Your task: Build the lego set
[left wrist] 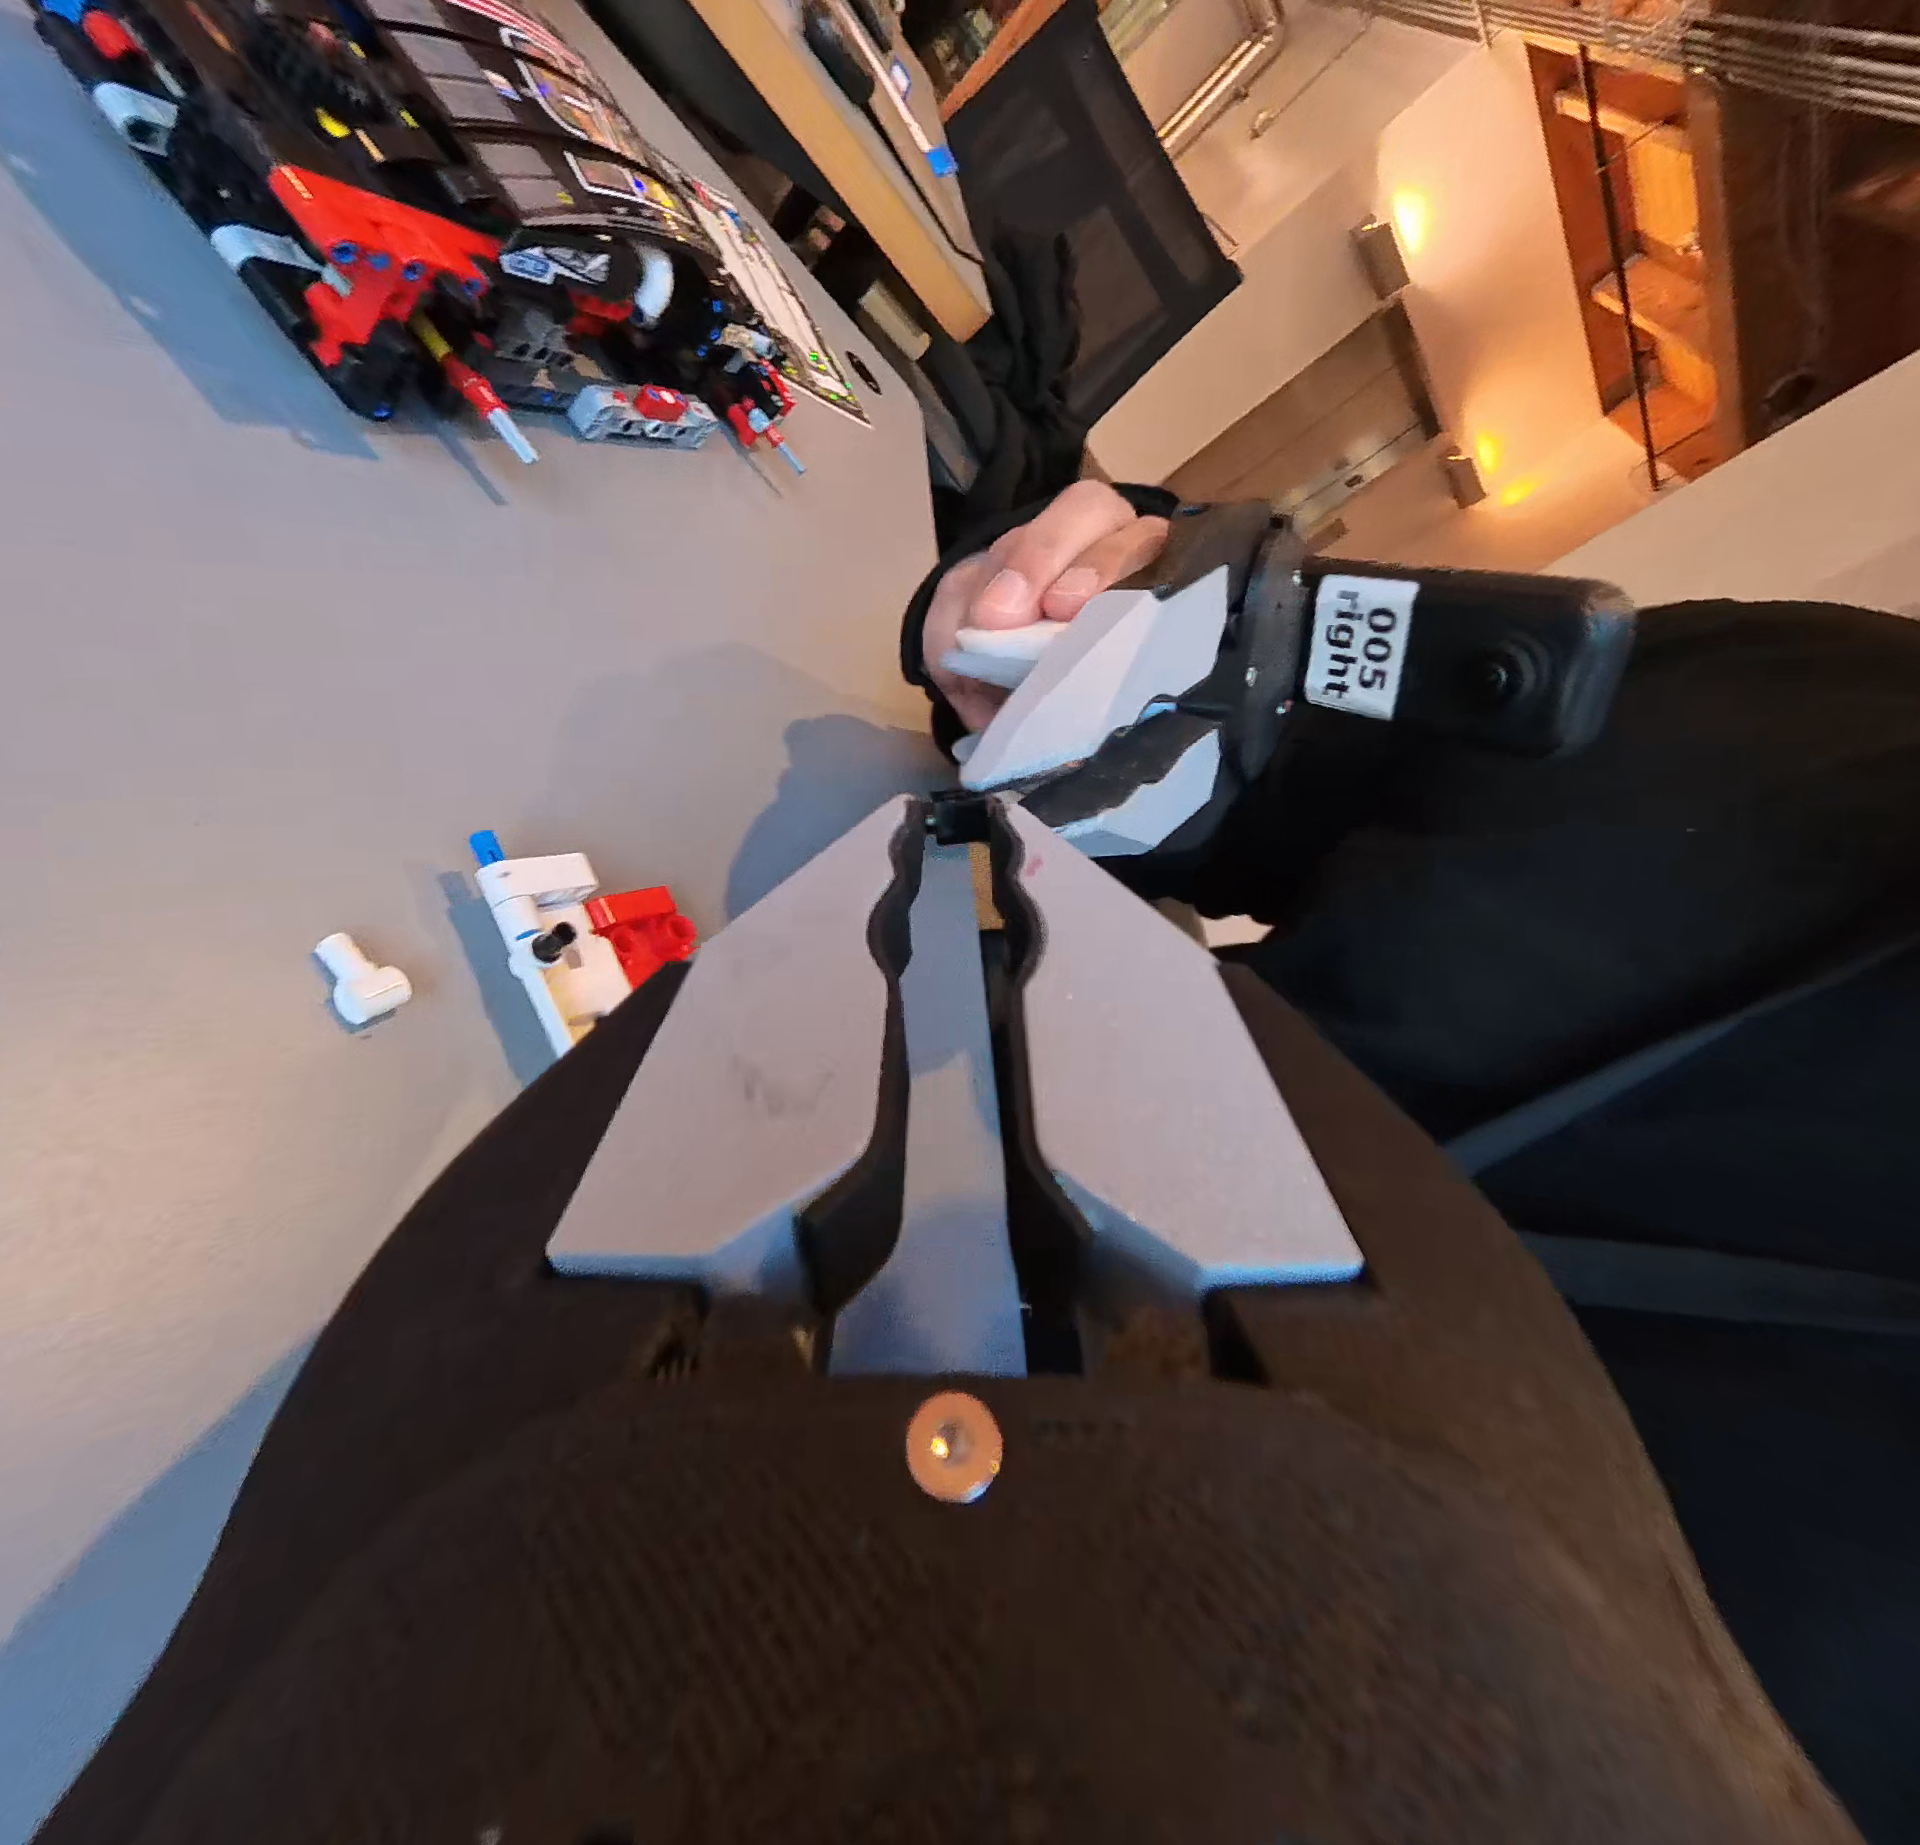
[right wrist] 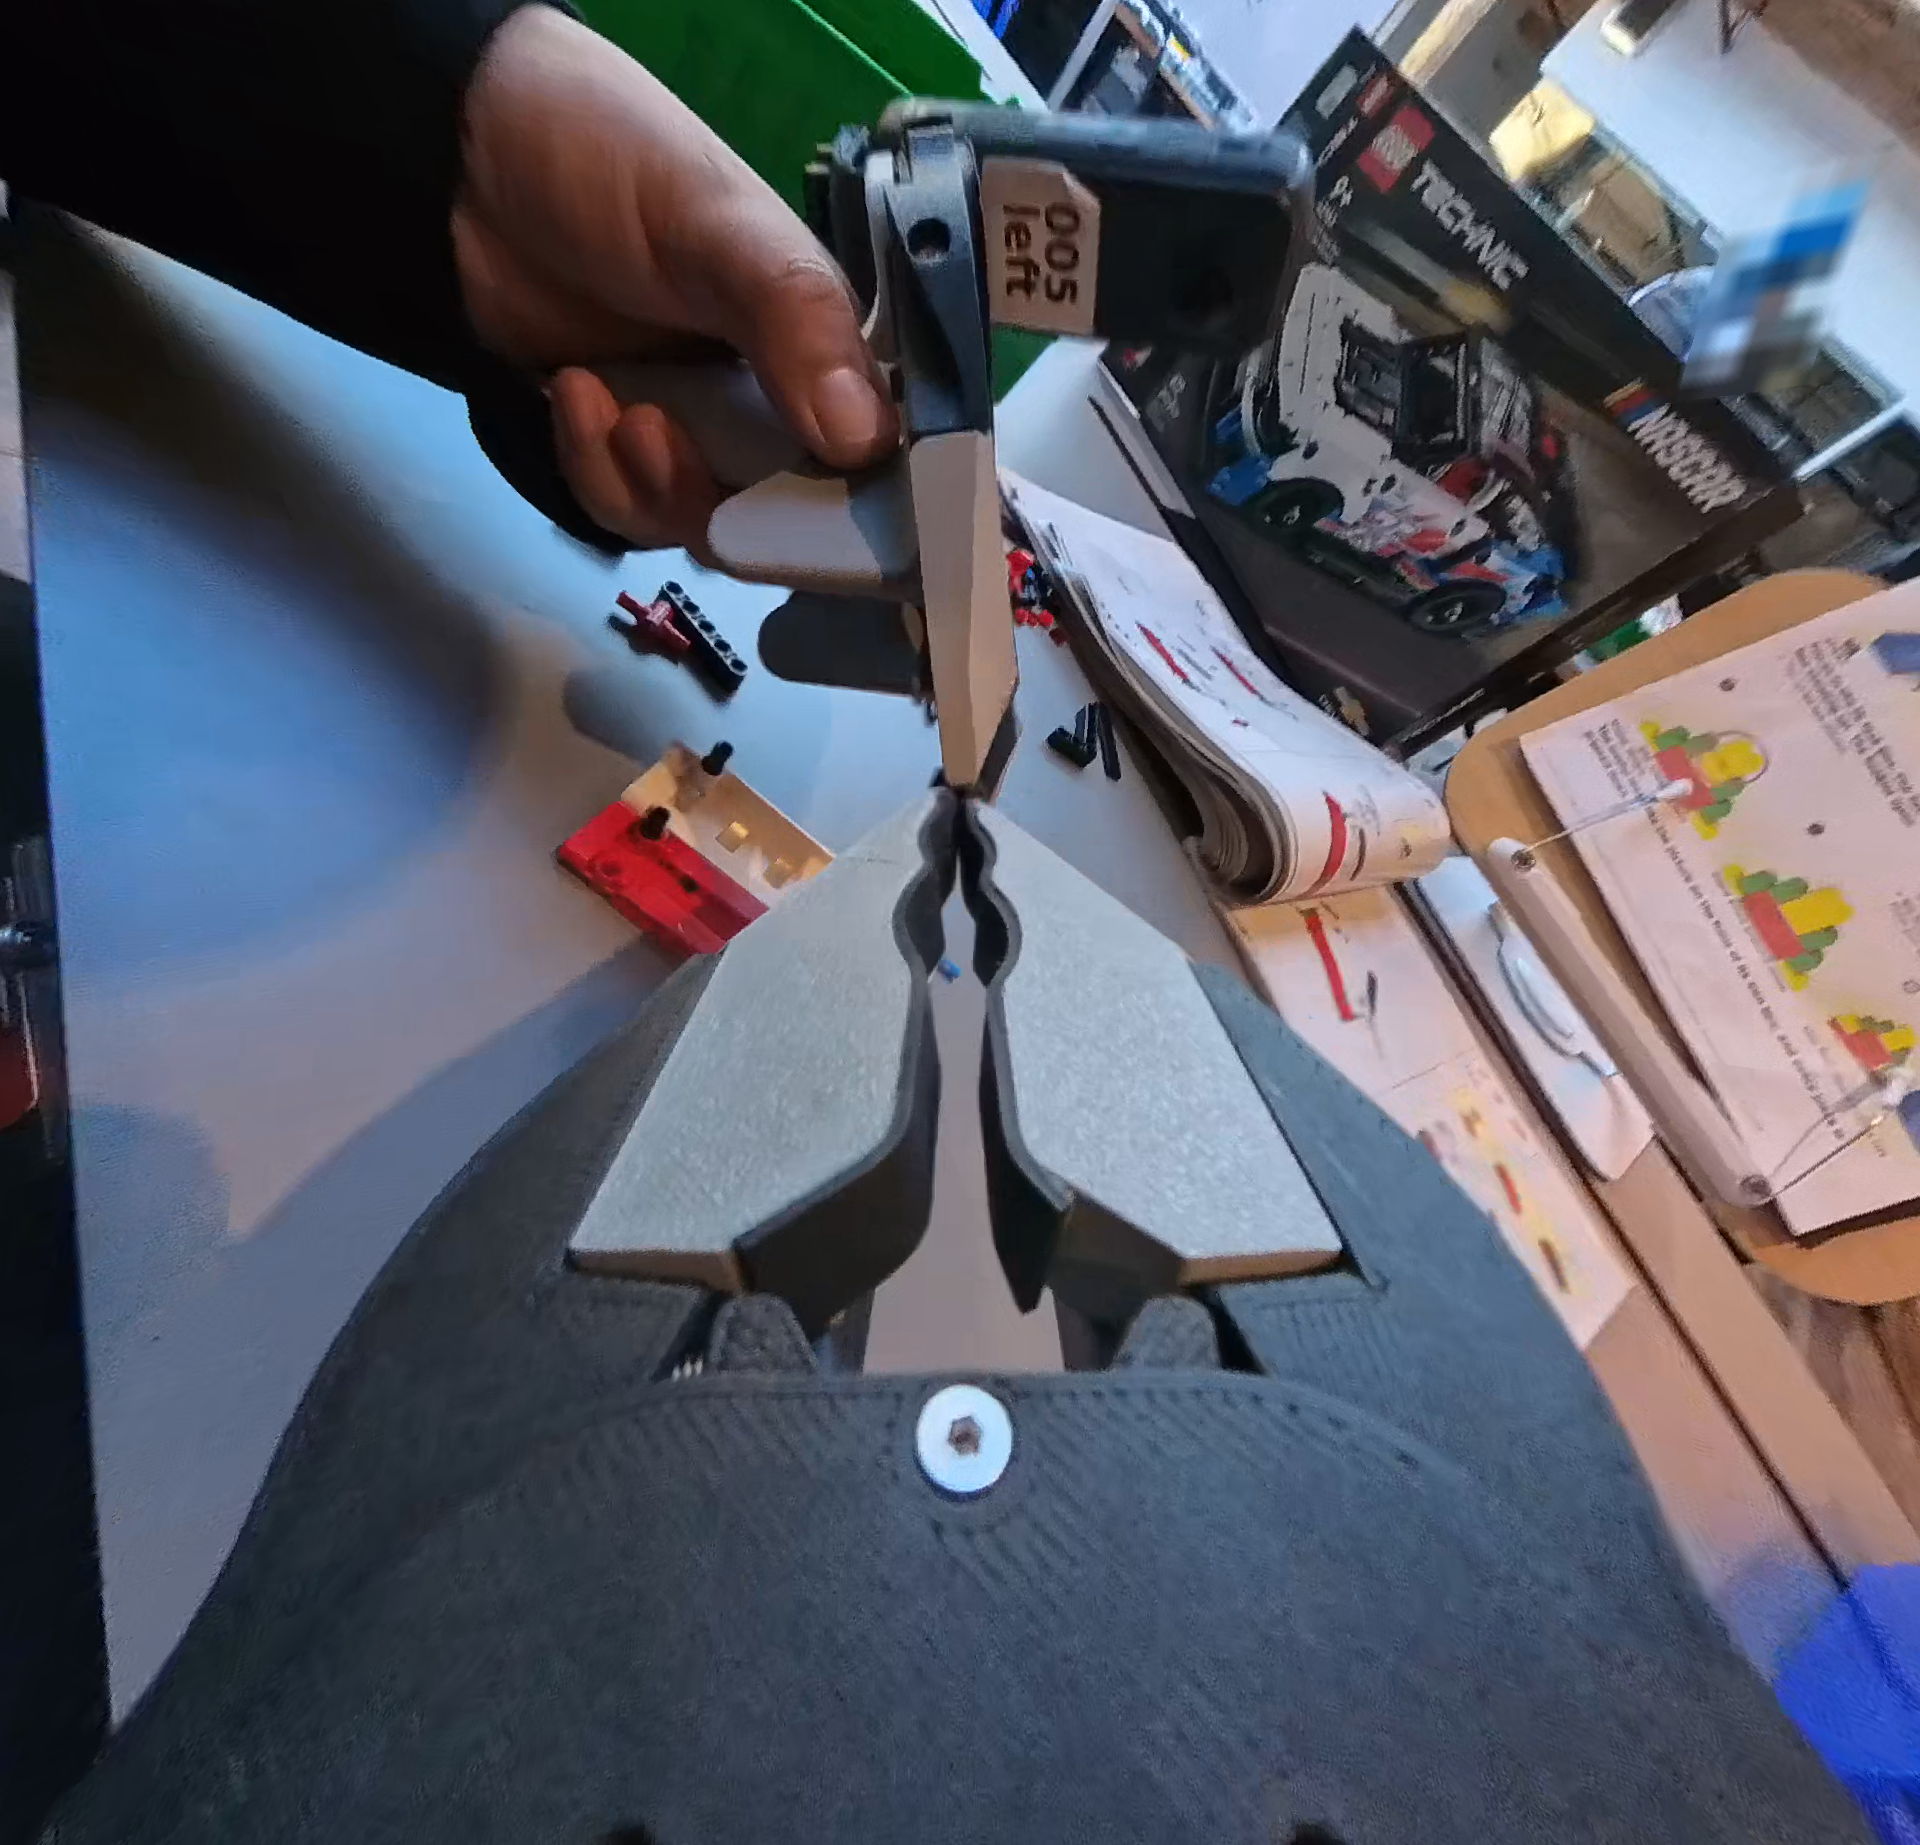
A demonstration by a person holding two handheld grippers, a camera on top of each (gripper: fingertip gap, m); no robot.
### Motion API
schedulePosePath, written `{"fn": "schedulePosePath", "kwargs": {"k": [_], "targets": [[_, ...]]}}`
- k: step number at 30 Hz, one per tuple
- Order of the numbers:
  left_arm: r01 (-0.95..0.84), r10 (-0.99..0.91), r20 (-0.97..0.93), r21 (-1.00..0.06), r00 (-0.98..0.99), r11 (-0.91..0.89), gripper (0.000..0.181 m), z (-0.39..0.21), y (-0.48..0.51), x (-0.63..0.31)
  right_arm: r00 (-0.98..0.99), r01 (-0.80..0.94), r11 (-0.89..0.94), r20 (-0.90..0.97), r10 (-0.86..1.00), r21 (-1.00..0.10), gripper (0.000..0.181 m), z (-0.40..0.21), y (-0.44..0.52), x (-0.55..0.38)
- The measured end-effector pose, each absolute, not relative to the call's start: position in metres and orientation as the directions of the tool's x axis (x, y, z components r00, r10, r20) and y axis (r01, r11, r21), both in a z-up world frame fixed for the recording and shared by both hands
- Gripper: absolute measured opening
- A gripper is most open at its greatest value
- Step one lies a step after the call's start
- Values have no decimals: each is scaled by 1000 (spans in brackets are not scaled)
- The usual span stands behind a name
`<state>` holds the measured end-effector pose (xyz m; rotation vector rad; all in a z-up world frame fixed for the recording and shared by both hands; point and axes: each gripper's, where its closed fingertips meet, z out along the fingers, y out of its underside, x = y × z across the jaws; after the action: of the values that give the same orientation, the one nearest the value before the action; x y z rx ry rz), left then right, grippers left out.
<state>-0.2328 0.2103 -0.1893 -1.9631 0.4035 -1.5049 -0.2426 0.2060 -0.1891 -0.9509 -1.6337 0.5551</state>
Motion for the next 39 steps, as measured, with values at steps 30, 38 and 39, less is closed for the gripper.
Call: {"fn": "schedulePosePath", "kwargs": {"k": [30,38,39], "targets": [[-50,-520,520,-673,678,-738,17,-254,224,-260,-2,593,166,204,979,-788,8,-263,238,-266],[-66,-532,499,-684,684,-727,16,-254,224,-259,28,582,120,167,986,-804,8,-262,240,-259],[-65,-531,499,-684,684,-727,16,-254,224,-260,29,582,121,170,985,-804,8,-262,240,-258]]}}
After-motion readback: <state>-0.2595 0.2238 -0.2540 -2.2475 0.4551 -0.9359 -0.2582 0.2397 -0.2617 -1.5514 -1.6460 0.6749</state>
